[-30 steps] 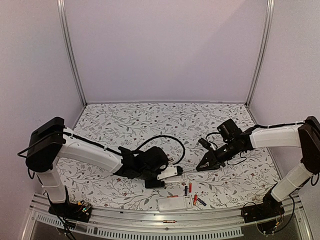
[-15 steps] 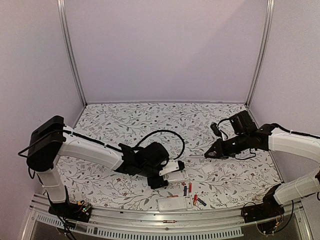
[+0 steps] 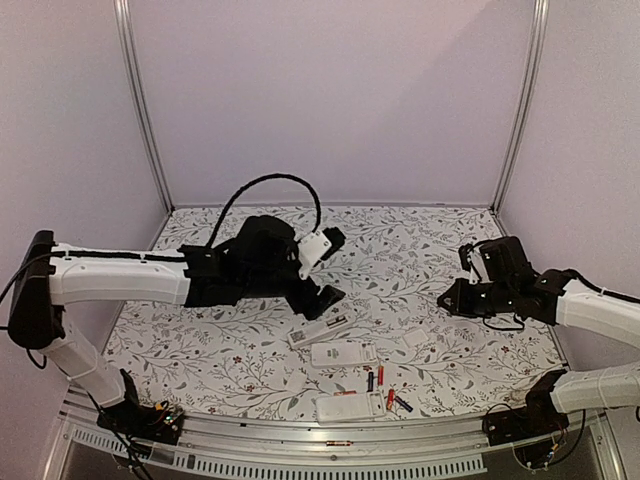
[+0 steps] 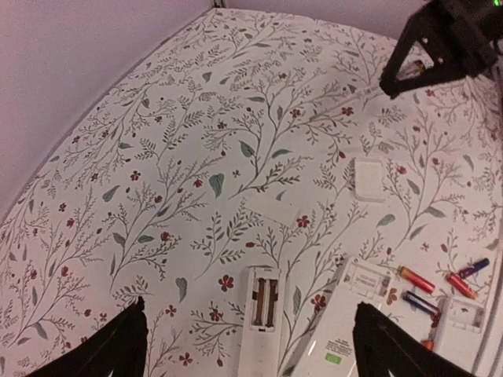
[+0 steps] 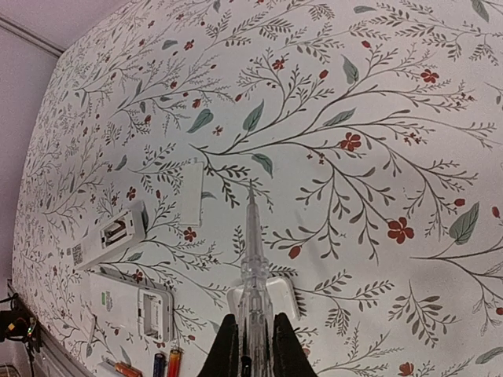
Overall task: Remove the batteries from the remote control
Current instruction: Place the screwdriver at the center of the board.
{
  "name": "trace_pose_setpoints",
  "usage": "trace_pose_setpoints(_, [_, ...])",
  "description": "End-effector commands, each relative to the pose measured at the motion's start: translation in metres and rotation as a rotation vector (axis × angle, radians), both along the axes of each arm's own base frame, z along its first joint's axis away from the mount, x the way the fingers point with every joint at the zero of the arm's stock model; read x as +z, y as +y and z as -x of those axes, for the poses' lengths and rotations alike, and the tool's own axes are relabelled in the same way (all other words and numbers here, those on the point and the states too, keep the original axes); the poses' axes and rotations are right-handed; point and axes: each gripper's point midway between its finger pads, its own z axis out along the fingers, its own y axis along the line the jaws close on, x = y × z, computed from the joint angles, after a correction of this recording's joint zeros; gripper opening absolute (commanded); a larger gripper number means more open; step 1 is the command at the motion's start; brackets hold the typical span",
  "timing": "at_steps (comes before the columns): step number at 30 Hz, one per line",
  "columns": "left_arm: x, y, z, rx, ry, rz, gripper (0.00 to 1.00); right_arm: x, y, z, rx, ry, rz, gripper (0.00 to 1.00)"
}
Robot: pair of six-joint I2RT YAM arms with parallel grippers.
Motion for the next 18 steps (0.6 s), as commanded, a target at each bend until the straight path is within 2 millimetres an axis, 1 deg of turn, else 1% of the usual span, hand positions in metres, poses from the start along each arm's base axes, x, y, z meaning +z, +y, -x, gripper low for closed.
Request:
trace_pose_setpoints(1, [0.064, 0.025, -0.053, 0.258, 0.033, 0.299, 0.91, -0.009, -0.027, -0.017, -0.178, -0.067, 0.016, 0.00])
trace_pose_setpoints(3, [0.064, 0.044, -0.072, 0.354, 0.057, 0.357, 0.93, -0.019, -0.035, -0.019, -0.235, -0.068, 0.025, 0.00])
trace_pose_setpoints(4, [0.060, 0.055, -0.081, 0.396, 0.074, 0.378, 0.93, -0.022, -0.038, -0.020, -0.258, -0.073, 0.027, 0.00])
trace_pose_setpoints(6, [0.048, 0.081, -0.100, 0.470, 0.128, 0.423, 0.93, -0.028, -0.044, -0.022, -0.293, -0.091, 0.029, 0.00])
trace_pose_setpoints(8, [0.033, 0.106, -0.113, 0.534, 0.192, 0.467, 0.93, -0.033, -0.052, -0.022, -0.325, -0.105, 0.047, 0.00])
trace_pose_setpoints(10, [0.023, 0.126, -0.119, 0.573, 0.219, 0.485, 0.92, -0.040, -0.058, -0.020, -0.353, -0.099, 0.064, 0.01])
trace_pose_setpoints(12, [0.016, 0.141, -0.118, 0.608, 0.216, 0.486, 0.92, -0.047, -0.060, -0.017, -0.366, -0.080, 0.065, 0.06])
trace_pose_setpoints(14, [0.016, 0.153, -0.117, 0.636, 0.198, 0.494, 0.92, -0.055, -0.060, -0.013, -0.365, -0.057, 0.062, 0.09])
trace_pose_setpoints(16, [0.016, 0.162, -0.117, 0.660, 0.184, 0.497, 0.92, -0.060, -0.060, -0.010, -0.368, -0.040, 0.058, 0.18])
trace_pose_setpoints(18, [0.013, 0.168, -0.116, 0.677, 0.188, 0.496, 0.93, -0.063, -0.059, -0.008, -0.370, -0.025, 0.046, 0.25])
